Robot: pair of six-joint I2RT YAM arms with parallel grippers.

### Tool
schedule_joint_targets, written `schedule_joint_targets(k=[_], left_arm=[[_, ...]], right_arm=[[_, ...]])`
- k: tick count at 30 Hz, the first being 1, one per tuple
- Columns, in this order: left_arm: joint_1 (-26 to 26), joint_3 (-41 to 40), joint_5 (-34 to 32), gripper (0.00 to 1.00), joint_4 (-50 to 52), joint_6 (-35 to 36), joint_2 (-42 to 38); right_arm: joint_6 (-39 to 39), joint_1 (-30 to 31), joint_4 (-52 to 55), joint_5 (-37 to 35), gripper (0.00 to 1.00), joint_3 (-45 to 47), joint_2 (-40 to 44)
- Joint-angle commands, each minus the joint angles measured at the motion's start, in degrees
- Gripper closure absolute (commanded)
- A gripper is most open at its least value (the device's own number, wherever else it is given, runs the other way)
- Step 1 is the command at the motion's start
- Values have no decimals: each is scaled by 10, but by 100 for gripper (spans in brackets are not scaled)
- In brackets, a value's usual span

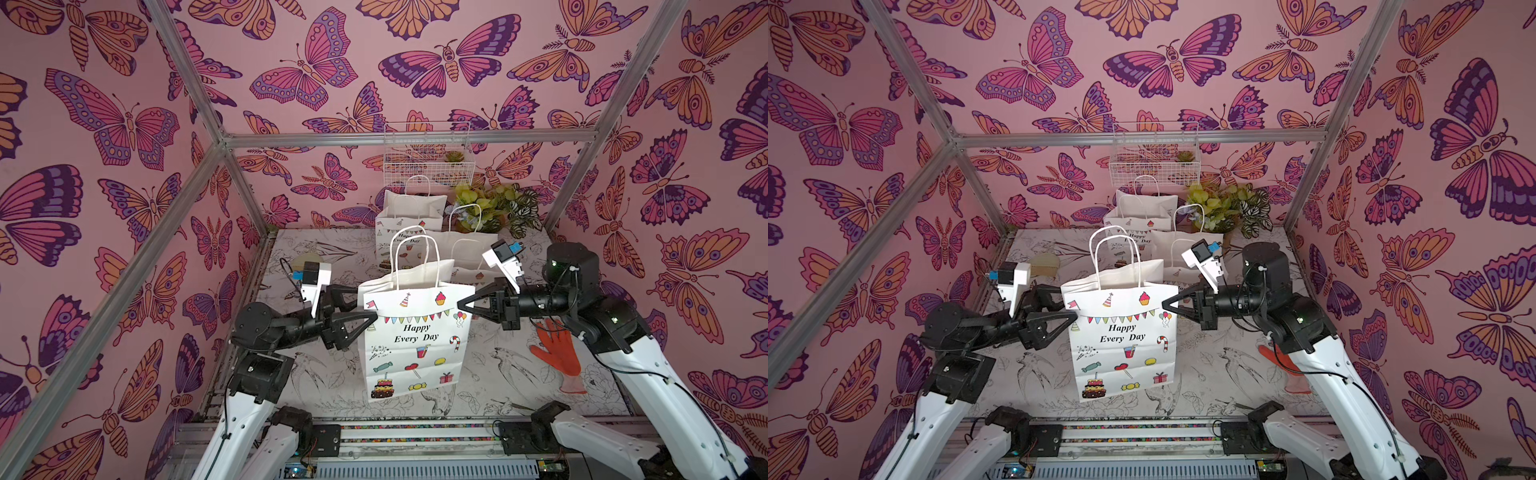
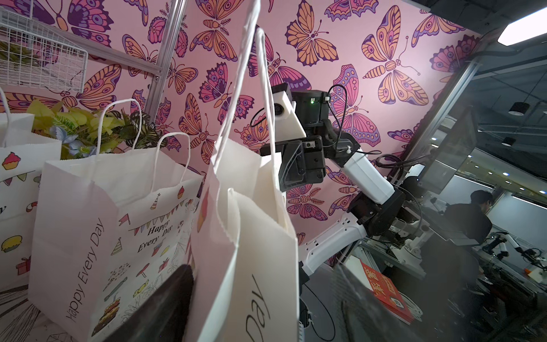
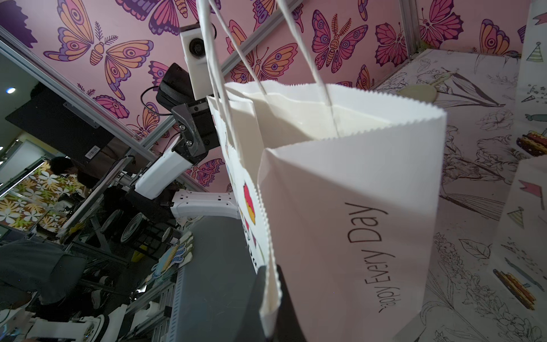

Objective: Put away the paper bag
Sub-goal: Press the paper bag.

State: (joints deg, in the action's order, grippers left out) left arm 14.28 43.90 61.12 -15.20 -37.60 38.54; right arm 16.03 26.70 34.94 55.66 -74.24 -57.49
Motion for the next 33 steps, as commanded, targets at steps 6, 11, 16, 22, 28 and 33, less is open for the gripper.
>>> schedule_joint_targets(k=[6, 11, 16, 22, 28, 33], left_arm=[[3, 6, 15, 35, -18, -11, -7], [3, 4, 17, 51, -18, -12, 2], [3, 3, 13, 60, -3, -2, -1], [3, 2, 3, 66, 35, 23, -3], [3, 0, 3, 60, 41, 25, 0], [3, 1, 6, 56, 44, 26, 3]], right_arm=[[-7, 20, 14, -59, 100, -25, -6], [-29, 45, 49, -112, 100, -41, -16], [-33, 49, 55, -130, 100, -45, -15], [-30, 50, 52, -136, 100, -47, -12], [-22, 53, 43, -140, 100, -45, -10], [-19, 59, 37, -147, 100, -44, -10]])
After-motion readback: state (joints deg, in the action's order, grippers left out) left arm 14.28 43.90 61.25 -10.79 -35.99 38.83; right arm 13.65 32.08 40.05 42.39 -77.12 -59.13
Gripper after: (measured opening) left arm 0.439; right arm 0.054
